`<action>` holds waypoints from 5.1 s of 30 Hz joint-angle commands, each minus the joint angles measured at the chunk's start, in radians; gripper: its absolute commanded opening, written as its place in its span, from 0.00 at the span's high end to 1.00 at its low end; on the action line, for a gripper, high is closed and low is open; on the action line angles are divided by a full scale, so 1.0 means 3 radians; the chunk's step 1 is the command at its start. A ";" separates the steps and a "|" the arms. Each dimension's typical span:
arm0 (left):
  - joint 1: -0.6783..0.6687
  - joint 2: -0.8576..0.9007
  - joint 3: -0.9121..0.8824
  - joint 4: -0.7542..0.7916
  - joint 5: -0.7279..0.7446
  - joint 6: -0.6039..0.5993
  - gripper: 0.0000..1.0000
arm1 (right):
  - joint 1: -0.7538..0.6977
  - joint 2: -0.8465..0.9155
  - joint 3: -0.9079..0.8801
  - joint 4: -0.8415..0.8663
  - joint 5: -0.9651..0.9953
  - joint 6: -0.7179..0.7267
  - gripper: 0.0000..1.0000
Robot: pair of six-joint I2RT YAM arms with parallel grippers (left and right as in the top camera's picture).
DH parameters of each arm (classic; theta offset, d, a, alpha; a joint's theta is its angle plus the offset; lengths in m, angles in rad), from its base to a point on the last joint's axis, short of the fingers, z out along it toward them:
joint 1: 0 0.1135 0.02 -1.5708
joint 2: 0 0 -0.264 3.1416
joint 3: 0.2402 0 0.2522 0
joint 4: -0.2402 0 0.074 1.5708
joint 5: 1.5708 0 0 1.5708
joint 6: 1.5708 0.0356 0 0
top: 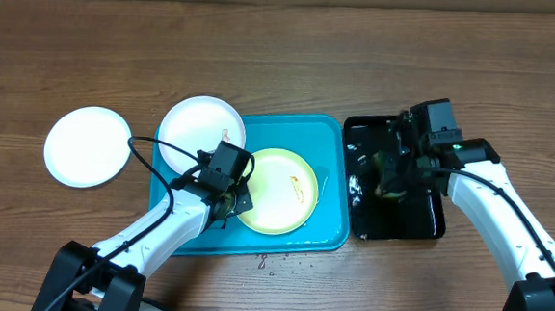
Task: Clean dirty plates on tray and stack at the side
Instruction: 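Lift the sponge and carry it left onto the yellow plate, then scrub the yellow plate with the sponge in the right gripper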
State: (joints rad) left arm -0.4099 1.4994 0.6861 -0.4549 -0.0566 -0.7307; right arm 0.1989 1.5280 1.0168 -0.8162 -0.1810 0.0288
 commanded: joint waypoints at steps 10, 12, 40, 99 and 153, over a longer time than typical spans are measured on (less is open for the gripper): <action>0.0004 0.0057 -0.0053 0.0051 0.0053 0.0001 0.95 | 0.0603 -0.0038 0.0127 0.0354 -0.0922 -0.0348 0.96; 0.0004 0.0057 -0.0053 0.0048 0.0055 0.0003 0.96 | 0.0860 -0.0037 0.0122 0.0423 -0.0576 -0.0188 0.96; 0.0004 0.0057 -0.0056 0.0047 0.0056 0.0003 0.96 | 0.1653 0.0940 0.0114 0.1221 0.0772 -0.0167 0.96; 0.0004 0.0057 -0.0056 0.0051 0.0076 0.0004 0.96 | 0.1653 0.1124 0.0058 0.1211 0.0530 0.1006 0.94; 0.0004 0.0057 -0.0056 0.0048 0.0080 0.0029 0.96 | 0.1685 0.1499 0.0553 0.0720 0.0659 0.0933 0.95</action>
State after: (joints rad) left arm -0.4107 1.4998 0.6857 -0.4332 -0.0231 -0.7273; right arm 0.7017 1.9129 1.1854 -0.6037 0.0044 0.2916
